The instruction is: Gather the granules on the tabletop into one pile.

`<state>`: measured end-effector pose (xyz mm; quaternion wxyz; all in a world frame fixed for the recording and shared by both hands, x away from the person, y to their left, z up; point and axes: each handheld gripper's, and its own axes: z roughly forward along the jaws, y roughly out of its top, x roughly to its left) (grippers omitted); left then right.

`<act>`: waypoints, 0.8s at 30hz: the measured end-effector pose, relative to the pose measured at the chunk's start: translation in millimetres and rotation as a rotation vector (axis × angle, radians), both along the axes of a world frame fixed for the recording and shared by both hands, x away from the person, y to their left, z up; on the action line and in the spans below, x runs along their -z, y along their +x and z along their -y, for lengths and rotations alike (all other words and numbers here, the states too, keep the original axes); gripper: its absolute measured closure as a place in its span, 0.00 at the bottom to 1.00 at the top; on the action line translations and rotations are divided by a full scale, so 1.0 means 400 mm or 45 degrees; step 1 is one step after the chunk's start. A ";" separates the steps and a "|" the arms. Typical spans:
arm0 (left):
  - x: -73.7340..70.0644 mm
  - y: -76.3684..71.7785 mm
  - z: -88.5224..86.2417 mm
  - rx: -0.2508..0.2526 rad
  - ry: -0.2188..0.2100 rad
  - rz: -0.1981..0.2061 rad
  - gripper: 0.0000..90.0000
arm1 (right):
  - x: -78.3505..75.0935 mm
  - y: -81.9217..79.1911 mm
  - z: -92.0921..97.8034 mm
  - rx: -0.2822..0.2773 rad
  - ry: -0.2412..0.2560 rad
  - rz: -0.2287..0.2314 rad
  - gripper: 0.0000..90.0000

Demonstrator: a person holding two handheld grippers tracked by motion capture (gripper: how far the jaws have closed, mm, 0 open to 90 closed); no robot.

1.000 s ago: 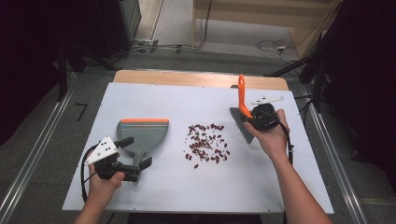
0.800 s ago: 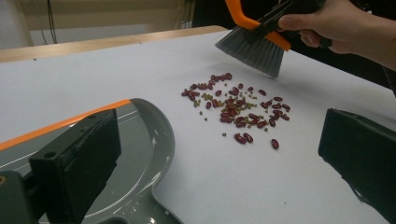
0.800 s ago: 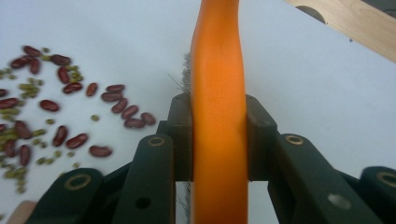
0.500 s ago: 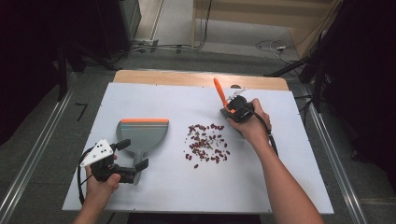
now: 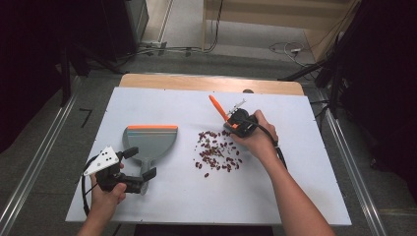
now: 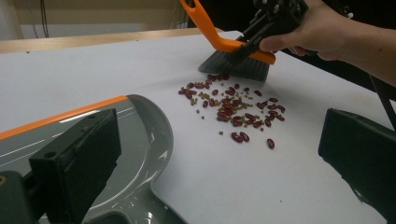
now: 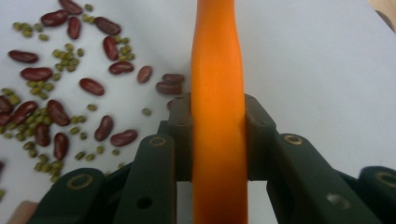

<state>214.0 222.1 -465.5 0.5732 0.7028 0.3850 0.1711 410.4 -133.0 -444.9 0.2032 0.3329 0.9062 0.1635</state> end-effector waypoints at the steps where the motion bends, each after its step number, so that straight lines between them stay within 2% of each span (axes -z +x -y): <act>1: 0.000 0.000 0.001 0.004 0.001 0.003 0.00 | -0.002 -0.014 0.001 -0.005 0.020 -0.008 0.77; 8: 0.003 0.001 0.007 0.016 0.011 -0.003 0.00 | -0.009 -0.036 0.010 -0.021 0.044 -0.018 0.77; 9: 0.002 0.001 0.006 0.016 0.011 -0.004 0.00 | -0.013 -0.037 0.014 -0.015 0.063 -0.018 0.77; 10: 0.002 0.001 0.006 0.015 0.012 -0.004 0.00 | -0.026 -0.038 0.026 0.003 0.108 -0.017 0.77; 12: 0.001 0.000 0.005 0.014 0.004 -0.001 0.00 | -0.048 -0.048 0.036 0.023 0.158 0.021 0.77; 13: 0.001 0.000 0.004 0.010 0.004 -0.003 0.00 | -0.048 -0.048 0.036 0.023 0.158 0.021 0.77; 14: 0.001 0.000 0.004 0.008 0.004 -0.003 0.00 | -0.070 -0.063 0.040 0.012 0.235 0.018 0.77; 15: 0.002 0.000 0.003 0.009 0.001 -0.004 0.00 | -0.079 -0.073 0.040 -0.008 0.259 0.011 0.77; 18: 0.003 0.001 0.002 0.009 -0.001 -0.005 0.00 | -0.096 -0.101 0.022 -0.076 0.344 -0.081 0.77; 19: 0.004 0.001 0.003 0.009 -0.003 -0.006 0.00 | -0.100 -0.108 0.012 -0.089 0.383 -0.143 0.77; 21: 0.004 0.001 0.003 0.008 -0.002 -0.006 0.00 | -0.103 -0.126 -0.014 -0.137 0.412 -0.230 0.77; 23: 0.004 0.000 0.003 0.006 -0.001 -0.006 0.00 | -0.099 -0.148 -0.048 -0.183 0.392 -0.237 0.77; 24: 0.004 0.000 0.003 0.006 -0.002 -0.006 0.00 | -0.099 -0.148 -0.048 -0.183 0.392 -0.237 0.77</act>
